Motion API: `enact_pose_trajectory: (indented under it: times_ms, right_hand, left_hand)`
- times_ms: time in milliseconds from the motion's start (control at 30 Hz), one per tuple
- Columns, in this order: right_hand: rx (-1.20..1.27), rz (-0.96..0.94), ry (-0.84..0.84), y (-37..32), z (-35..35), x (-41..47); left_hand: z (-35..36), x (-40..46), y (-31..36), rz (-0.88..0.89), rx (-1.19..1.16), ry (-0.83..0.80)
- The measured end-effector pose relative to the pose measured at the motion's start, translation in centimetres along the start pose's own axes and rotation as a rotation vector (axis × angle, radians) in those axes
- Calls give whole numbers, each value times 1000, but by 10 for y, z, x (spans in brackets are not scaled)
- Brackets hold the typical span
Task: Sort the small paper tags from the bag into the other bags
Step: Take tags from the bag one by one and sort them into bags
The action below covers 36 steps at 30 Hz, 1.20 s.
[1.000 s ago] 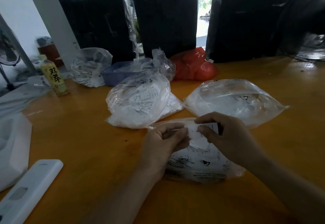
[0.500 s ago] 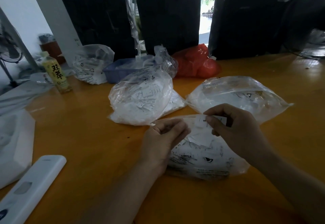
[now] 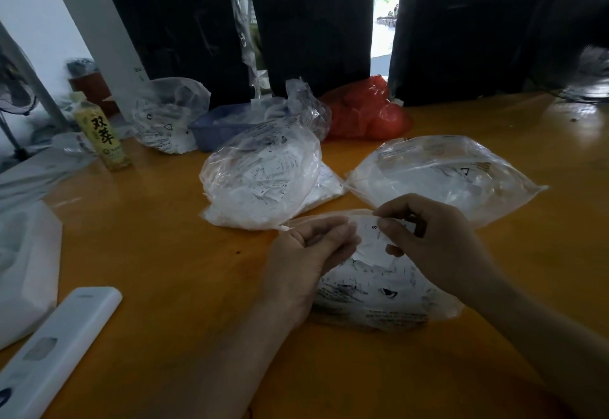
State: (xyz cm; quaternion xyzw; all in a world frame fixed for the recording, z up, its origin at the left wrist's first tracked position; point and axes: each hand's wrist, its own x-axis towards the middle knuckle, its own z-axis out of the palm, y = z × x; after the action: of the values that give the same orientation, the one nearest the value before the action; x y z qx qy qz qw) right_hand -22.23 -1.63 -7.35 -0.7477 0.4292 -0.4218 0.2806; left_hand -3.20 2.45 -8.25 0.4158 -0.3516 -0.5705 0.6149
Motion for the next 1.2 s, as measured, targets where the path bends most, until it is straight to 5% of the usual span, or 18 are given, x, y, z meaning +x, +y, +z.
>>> enact_pose_trajectory:
  times_ms: [833, 1200]
  right_hand:
    - [-164, -28, 16, -8, 1, -6]
    - [-113, -17, 31, -7, 2, -7]
  left_hand:
    - [-4, 0, -7, 140, 230, 86]
    - [-2, -2, -7, 153, 296, 4]
